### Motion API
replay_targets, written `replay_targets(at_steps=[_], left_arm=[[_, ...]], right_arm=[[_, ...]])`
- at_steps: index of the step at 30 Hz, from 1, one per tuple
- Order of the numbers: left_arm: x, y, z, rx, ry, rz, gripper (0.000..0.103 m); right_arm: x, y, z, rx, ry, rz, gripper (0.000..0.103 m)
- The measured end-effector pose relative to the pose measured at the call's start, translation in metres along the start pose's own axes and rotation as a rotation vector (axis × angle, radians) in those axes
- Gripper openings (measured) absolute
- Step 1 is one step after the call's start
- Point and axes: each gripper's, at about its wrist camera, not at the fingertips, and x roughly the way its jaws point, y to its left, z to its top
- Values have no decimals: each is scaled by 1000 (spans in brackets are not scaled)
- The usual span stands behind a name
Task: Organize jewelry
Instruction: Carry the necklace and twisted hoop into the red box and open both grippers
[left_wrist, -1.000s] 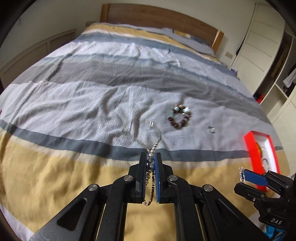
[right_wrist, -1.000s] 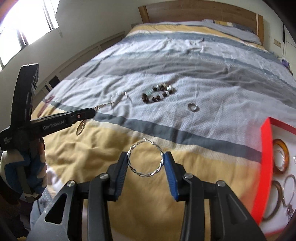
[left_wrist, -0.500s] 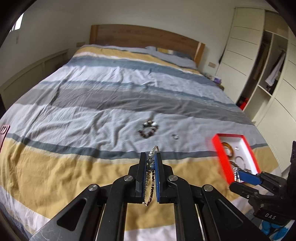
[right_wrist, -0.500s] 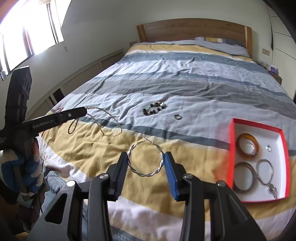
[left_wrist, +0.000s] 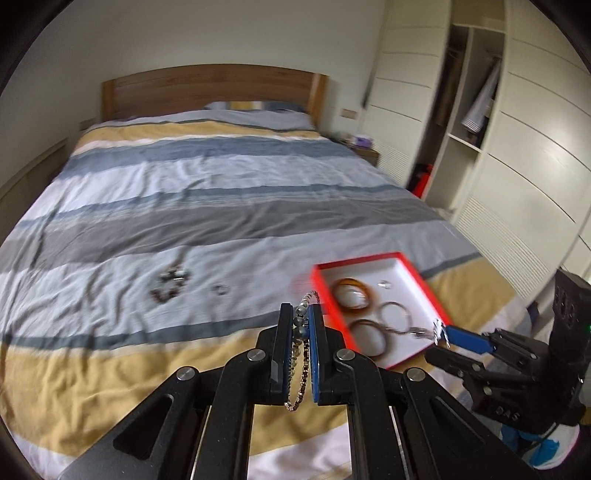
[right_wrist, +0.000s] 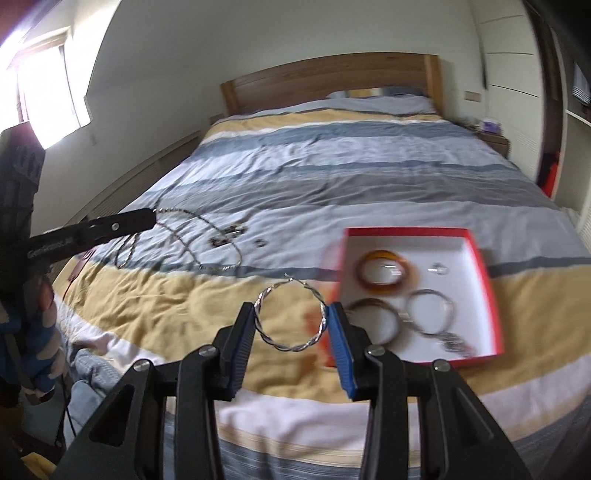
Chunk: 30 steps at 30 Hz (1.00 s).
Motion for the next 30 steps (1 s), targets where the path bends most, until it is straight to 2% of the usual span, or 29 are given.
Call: replay_targets(at_steps=[5, 11, 23, 30], left_arm=[[38, -49, 8, 62, 52, -53, 8], [93, -91, 10, 117, 127, -74, 8], [187, -102, -7, 98, 281, -27, 8], [221, -98, -31, 84, 358, -7, 8]], right_arm=[[-5, -50, -3, 59, -3, -42, 37], [14, -95, -13, 123, 35, -58, 38], [87, -146, -10, 154, 147, -56, 38], [117, -152, -15, 128, 212, -55, 38]])
